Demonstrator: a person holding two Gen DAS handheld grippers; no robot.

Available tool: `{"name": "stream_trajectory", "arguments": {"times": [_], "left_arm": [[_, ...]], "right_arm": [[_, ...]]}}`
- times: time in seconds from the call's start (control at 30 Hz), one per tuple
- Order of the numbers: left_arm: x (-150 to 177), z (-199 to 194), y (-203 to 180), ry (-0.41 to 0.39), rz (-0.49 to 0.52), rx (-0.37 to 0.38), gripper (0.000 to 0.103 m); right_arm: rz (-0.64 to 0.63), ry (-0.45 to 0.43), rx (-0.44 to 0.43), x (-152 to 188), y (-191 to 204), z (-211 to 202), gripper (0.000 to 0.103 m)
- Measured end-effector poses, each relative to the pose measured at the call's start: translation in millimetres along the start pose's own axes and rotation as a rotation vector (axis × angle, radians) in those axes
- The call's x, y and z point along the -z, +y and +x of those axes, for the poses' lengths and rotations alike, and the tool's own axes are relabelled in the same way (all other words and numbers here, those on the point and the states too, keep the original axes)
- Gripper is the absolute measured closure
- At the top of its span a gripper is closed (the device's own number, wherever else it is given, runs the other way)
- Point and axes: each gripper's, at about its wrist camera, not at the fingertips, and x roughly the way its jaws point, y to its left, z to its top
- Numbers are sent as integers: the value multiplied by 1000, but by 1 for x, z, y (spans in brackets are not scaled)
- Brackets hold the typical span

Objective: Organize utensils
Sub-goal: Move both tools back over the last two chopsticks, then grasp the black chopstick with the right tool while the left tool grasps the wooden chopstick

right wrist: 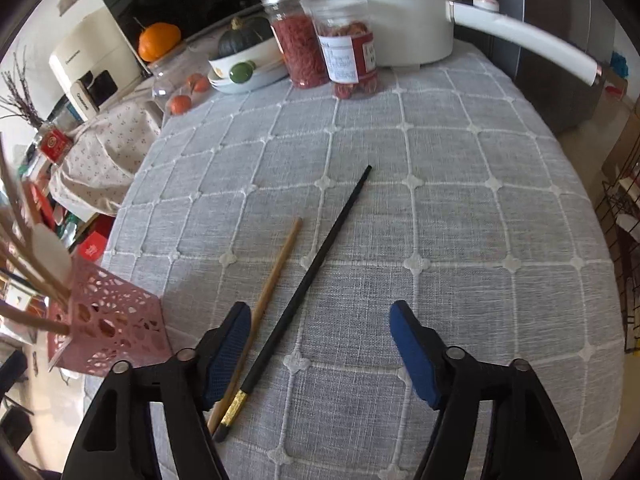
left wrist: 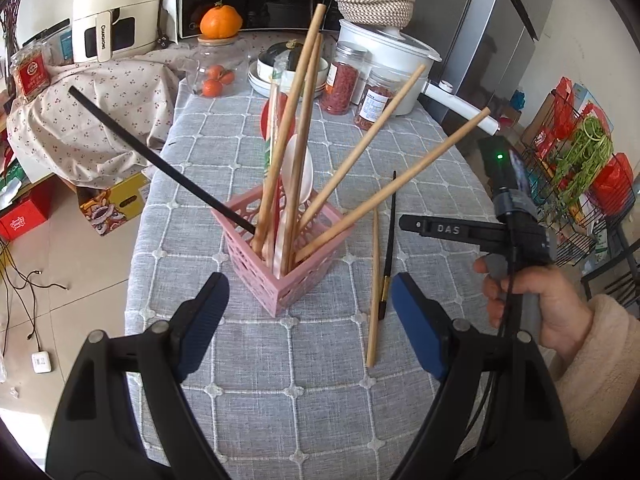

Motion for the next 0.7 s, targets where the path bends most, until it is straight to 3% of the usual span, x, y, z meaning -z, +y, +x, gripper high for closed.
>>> {"name": "stream_trajectory", "arguments": {"times": [0.03, 0.13, 0.27, 0.4, 0.47, 0.5, 0.7], "left_arm": [[0, 0, -1, -1, 1, 7, 20], [0, -2, -6, 0, 20, 26, 20], [2, -3, -15, -4, 68, 30, 27], [4, -3, -21, 1, 111, 33, 36], [5, -3, -26, 4, 134, 32, 41], [6, -2, -29, 6, 145, 33, 43], [16, 6, -58, 28, 231, 47, 50]], "right_arm": [[19, 19, 1, -2, -3, 8, 48], [76, 37, 3, -8, -11, 20, 58], [73, 15, 6, -16, -8, 24, 63], [9, -2, 66, -19, 6, 29, 67], [-32, 8, 118, -20, 11, 32, 77], [-46, 21, 139, -20, 12, 32, 88], [22, 103, 99, -14, -15, 21, 96]]}}
